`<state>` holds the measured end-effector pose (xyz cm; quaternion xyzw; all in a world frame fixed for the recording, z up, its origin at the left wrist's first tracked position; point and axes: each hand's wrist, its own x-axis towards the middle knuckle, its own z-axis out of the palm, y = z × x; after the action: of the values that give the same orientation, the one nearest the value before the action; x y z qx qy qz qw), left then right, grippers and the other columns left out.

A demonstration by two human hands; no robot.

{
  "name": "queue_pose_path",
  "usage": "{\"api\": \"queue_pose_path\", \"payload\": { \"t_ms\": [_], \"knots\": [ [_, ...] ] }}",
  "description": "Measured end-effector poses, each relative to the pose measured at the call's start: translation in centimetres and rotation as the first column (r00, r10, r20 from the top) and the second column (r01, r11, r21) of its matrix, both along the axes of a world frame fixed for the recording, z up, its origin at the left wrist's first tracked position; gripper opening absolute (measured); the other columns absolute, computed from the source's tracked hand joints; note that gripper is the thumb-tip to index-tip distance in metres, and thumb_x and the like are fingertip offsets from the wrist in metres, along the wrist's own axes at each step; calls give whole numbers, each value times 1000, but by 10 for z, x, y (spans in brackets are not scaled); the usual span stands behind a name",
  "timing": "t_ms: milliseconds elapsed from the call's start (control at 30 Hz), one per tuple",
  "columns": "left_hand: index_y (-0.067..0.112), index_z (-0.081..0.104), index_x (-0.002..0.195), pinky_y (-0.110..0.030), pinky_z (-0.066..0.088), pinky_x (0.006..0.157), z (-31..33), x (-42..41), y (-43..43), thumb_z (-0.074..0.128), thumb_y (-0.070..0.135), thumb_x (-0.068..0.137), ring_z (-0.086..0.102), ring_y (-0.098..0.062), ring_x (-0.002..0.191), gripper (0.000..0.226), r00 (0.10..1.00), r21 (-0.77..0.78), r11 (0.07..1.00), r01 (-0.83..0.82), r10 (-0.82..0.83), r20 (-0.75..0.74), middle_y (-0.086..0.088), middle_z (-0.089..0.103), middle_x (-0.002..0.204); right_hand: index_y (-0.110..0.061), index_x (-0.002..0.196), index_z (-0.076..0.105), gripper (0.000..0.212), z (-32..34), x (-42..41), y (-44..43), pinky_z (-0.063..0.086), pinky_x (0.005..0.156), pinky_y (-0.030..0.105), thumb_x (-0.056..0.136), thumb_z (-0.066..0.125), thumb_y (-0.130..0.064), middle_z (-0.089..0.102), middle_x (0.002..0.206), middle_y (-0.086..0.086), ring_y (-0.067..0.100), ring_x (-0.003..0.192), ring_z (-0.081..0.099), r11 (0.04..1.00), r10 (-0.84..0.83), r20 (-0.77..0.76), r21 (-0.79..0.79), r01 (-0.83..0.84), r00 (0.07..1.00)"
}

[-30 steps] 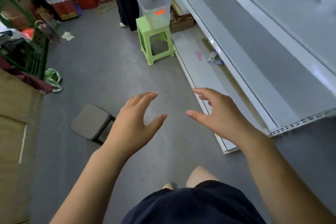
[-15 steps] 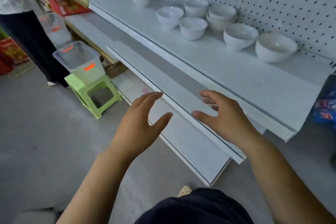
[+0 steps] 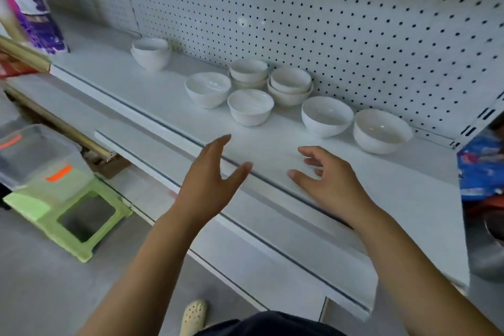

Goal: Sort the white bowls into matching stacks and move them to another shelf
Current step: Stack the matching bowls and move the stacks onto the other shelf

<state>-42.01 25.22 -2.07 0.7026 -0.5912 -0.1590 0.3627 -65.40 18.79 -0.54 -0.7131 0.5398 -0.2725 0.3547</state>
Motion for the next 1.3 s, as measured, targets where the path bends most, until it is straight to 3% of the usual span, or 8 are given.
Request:
{"api": "queue_pose_path", "payload": {
  "t_ms": [200,433,633,800,967,1033,1133,1300],
  "knots": [
    [27,33,156,-43,43,113,-4,61,-85,65,56,93,49,-23,139,77,998,9,1000,-10,11,-69,-3,46,157,-32,138,56,55,-12,50,-34,45,109,29,88,76,-44,58,135,-13,1,121,55,992,-122,60,-23,123,991],
    [27,52,143,-26,45,96,-19,115,-148,69,41,95,64,-16,113,53,981,-71,997,39,-52,-189,1,68,121,-36,142,52,62,-22,126,-88,39,113,31,86,76,-48,45,150,-7,10,135,47,981,-128,127,-127,144,984],
    [33,54,142,-31,49,99,-27,137,-167,66,38,98,66,-16,108,45,961,-82,983,166,-180,-211,8,70,119,-10,94,78,14,-34,152,-112,45,80,9,84,83,-18,64,107,-12,-1,86,60,946,-228,207,-185,268,951],
    [34,52,145,-32,47,106,-23,142,-175,67,40,96,62,-15,118,52,933,-63,968,244,-252,-257,7,66,133,-18,79,76,14,-37,153,-109,51,83,20,81,84,-6,69,100,-6,6,94,66,945,-230,294,-161,285,928],
    [36,51,142,-13,41,100,-16,143,-183,66,55,86,55,0,121,61,813,-64,864,500,-494,-308,17,56,140,-21,90,78,15,-36,149,-99,54,97,46,78,87,-18,72,110,-4,24,104,68,958,-237,285,-88,271,929],
    [40,56,136,-21,45,107,-15,142,-188,67,59,81,54,-5,128,60,747,-66,808,586,-570,-343,17,56,142,-23,103,78,32,-34,145,-97,53,100,47,74,89,-25,72,117,-4,25,110,67,959,-240,300,-74,273,923],
    [36,62,129,-28,48,109,-20,139,-193,75,54,77,57,-8,127,57,709,-74,772,631,-613,-350,15,59,139,-28,122,70,49,-27,137,-92,51,108,38,76,87,-28,70,125,-8,10,118,65,954,-264,282,-64,293,922],
    [35,65,122,-7,44,95,-26,136,-196,85,35,80,61,-7,116,46,739,-70,806,587,-570,-360,24,61,127,-29,126,65,39,-13,115,-76,49,88,12,89,77,-33,72,110,-11,-1,95,66,810,-518,229,-177,559,824]
  ]
}}
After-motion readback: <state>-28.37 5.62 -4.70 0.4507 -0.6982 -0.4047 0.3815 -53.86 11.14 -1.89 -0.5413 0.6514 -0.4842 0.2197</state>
